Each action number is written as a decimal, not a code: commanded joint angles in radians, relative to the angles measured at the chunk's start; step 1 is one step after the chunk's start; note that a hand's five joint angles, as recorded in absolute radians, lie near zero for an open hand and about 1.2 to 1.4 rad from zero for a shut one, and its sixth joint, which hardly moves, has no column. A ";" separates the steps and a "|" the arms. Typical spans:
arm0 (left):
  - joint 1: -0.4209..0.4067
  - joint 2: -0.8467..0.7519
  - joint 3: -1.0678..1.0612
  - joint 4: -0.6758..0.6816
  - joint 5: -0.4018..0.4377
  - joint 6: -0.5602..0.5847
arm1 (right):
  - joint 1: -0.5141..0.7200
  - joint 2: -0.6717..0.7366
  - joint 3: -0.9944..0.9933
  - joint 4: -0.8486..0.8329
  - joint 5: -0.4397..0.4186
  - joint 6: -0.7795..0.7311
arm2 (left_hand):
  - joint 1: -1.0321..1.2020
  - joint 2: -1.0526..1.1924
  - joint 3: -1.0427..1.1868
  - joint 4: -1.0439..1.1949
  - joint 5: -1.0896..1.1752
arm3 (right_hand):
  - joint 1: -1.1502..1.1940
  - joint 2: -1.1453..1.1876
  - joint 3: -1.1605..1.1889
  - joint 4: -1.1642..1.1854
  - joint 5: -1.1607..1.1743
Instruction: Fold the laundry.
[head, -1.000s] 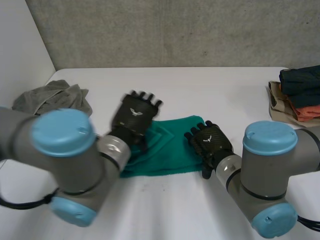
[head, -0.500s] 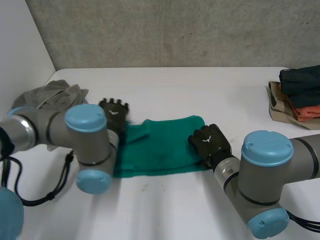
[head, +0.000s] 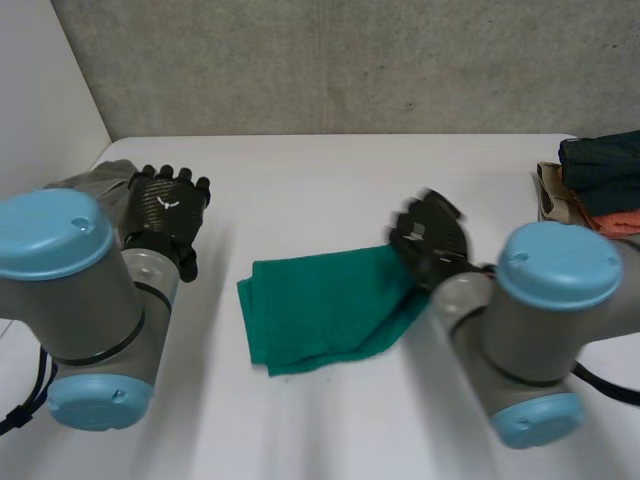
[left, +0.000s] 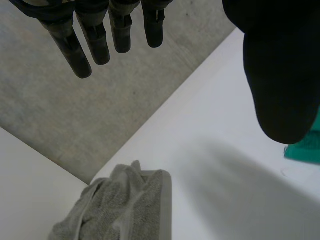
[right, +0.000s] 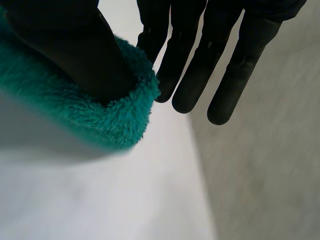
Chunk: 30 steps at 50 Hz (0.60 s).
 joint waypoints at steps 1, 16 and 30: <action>0.009 0.024 -0.021 -0.002 0.006 -0.017 | 0.243 0.136 -0.108 -0.156 -0.202 -0.016 | 0.008 -0.010 -0.017 -0.005 -0.026 | 0.290 0.221 0.206 0.198 0.216; 0.041 0.027 -0.018 -0.002 0.009 -0.161 | 0.227 0.130 -0.070 -0.069 -0.150 0.430 | 0.014 -0.004 -0.011 0.000 -0.020 | -0.932 -1.000 -1.016 -1.024 -1.006; -0.132 -0.140 0.112 -0.032 0.158 -0.273 | 0.020 0.065 -0.168 0.301 -0.190 0.934 | 0.035 0.017 0.009 0.021 0.000 | -0.932 -1.000 -1.016 -1.024 -1.006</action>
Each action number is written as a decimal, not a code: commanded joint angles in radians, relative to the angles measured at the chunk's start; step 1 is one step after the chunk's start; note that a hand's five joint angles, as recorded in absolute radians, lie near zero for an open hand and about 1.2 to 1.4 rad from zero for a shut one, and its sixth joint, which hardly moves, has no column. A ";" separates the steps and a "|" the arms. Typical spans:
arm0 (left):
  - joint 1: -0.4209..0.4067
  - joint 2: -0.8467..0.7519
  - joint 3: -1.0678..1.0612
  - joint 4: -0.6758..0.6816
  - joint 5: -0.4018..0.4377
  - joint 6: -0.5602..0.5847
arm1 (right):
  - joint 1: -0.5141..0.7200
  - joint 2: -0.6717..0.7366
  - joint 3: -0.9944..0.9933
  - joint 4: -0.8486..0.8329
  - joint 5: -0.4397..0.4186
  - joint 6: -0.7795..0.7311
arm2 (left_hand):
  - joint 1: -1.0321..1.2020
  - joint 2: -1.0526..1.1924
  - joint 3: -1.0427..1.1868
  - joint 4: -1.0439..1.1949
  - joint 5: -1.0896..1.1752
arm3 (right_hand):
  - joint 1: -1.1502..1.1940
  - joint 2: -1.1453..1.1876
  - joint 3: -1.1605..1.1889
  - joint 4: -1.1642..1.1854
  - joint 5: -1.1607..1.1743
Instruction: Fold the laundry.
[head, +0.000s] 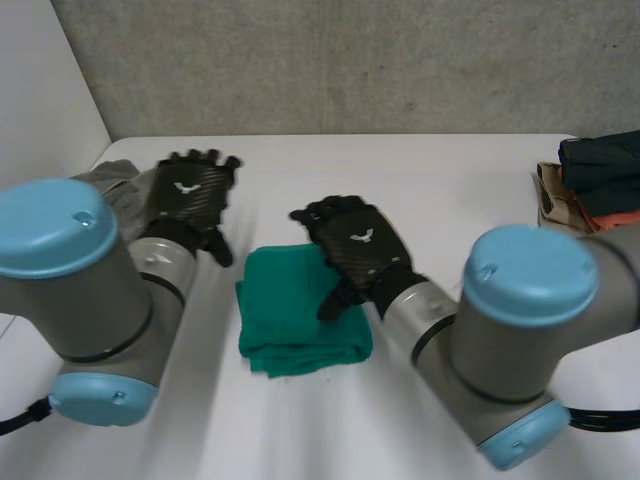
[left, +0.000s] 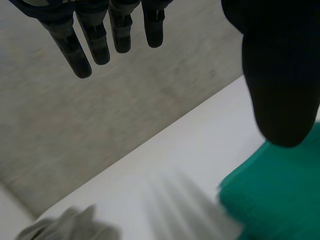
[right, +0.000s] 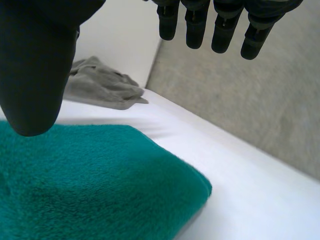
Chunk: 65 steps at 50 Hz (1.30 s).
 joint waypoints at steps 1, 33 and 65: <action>-0.091 -0.163 0.063 -0.051 0.051 -0.022 | -0.063 0.113 -0.148 0.234 -0.021 0.021 | 0.035 0.017 0.009 0.021 0.000 | -0.058 -0.047 -0.042 -0.045 -0.048; 0.033 0.024 0.198 -0.263 0.434 0.019 | 0.095 0.092 -0.048 0.054 0.148 -0.383 | 0.046 0.029 0.021 0.033 0.012 | 0.023 0.034 0.038 0.036 0.032; 0.032 0.040 0.175 -0.308 0.578 -0.038 | 0.112 0.299 -0.084 -0.131 0.122 -0.413 | 0.046 0.029 0.021 0.033 0.012 | 0.284 0.295 0.300 0.297 0.294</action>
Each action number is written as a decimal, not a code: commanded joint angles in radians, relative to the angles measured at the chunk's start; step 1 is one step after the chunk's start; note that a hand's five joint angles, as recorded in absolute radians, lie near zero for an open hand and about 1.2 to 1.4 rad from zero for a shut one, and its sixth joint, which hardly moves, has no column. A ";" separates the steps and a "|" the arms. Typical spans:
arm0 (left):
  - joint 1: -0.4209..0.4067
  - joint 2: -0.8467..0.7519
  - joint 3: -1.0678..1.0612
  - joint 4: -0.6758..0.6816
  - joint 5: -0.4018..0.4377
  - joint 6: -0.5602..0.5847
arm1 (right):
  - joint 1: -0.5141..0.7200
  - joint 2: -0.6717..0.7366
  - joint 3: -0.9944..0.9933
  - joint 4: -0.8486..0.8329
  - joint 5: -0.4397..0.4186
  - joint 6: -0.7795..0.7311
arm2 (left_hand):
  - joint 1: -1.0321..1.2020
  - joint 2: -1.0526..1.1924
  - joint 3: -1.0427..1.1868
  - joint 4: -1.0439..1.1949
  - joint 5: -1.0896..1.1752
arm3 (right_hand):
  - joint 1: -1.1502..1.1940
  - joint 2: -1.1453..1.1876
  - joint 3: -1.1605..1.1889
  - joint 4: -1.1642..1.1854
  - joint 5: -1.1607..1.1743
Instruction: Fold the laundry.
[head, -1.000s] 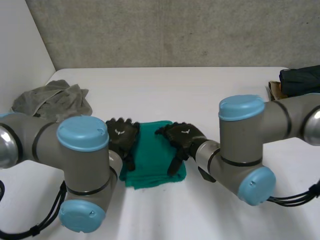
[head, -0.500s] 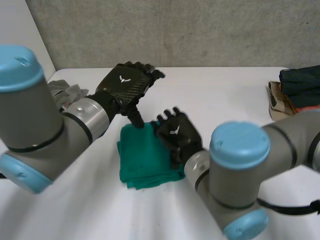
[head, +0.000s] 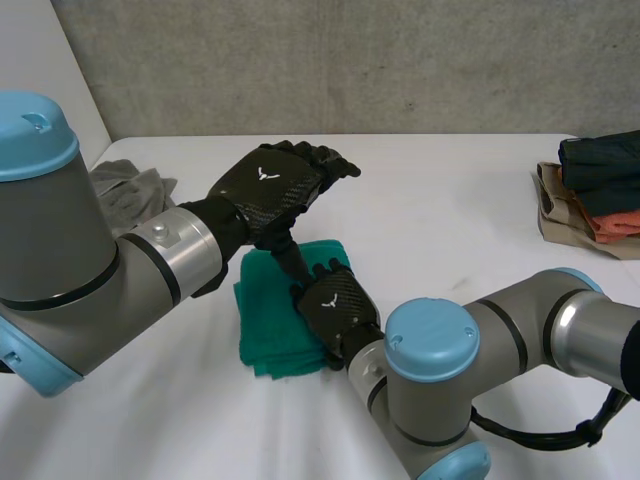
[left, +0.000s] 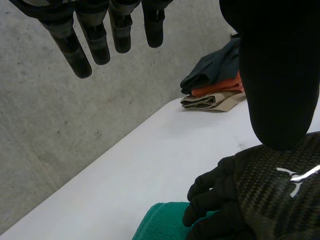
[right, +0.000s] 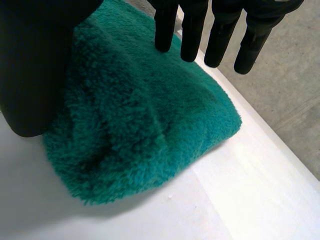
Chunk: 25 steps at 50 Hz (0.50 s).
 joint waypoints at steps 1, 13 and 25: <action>0.000 -0.002 0.000 0.001 0.001 -0.001 | 0.000 0.028 -0.037 -0.021 -0.018 -0.001 | 0.043 0.029 0.021 0.031 0.012 | 0.169 0.179 0.168 0.169 0.173; 0.011 0.001 0.000 0.001 -0.001 -0.001 | -0.003 0.065 -0.100 -0.056 -0.115 0.002 | 0.043 0.029 0.021 0.031 0.012 | 1.021 1.031 1.020 1.021 1.025; 0.017 0.032 0.023 0.006 -0.002 0.001 | -0.138 0.024 -0.346 -0.104 -0.126 0.041 | 0.046 0.031 0.024 0.034 0.015 | 1.023 1.033 1.022 1.023 1.026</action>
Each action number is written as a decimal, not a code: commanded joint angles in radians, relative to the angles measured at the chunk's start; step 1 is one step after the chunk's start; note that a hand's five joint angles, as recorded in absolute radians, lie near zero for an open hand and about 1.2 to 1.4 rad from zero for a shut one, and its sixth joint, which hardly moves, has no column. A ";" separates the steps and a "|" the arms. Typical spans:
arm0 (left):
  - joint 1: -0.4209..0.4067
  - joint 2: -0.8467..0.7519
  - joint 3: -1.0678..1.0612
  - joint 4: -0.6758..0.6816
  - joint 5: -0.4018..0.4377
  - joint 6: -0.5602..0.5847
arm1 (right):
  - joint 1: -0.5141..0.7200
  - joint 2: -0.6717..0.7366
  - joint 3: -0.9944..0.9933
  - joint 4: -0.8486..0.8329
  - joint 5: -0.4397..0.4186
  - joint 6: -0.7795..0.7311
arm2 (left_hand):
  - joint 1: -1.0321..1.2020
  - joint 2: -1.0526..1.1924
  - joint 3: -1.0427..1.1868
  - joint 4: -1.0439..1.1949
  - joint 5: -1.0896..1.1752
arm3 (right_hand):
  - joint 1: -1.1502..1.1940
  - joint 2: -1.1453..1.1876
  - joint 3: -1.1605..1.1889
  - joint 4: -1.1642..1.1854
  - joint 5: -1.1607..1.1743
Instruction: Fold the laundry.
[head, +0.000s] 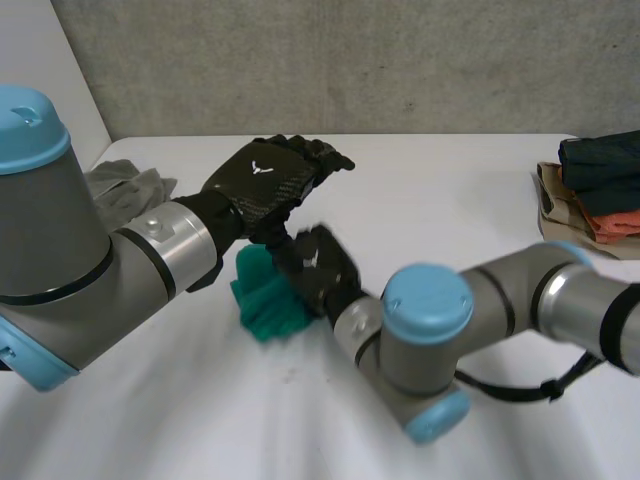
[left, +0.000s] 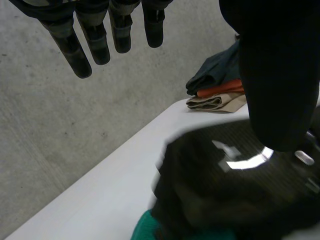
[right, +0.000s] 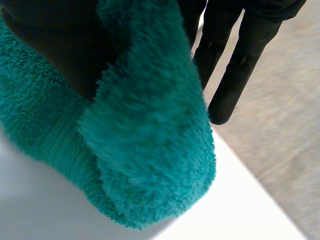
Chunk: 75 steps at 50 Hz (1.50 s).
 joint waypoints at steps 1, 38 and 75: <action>0.004 0.031 0.022 0.004 0.000 0.000 | -0.107 -0.051 -0.181 -0.050 0.006 0.034 | 0.046 0.031 0.024 0.034 0.015 | 0.339 0.234 0.226 0.199 0.263; 0.004 0.014 -0.004 0.004 0.000 -0.022 | -1.170 0.208 -0.309 -0.372 -0.607 0.400 | 0.075 0.061 0.053 0.064 0.044 | 0.339 0.234 0.226 0.199 0.263; -0.028 0.031 -0.011 0.004 -0.015 -0.023 | -1.186 -0.140 0.012 -0.158 -0.488 0.341 | 0.084 0.070 0.062 0.073 0.053 | -0.883 -0.987 -0.996 -1.022 -0.958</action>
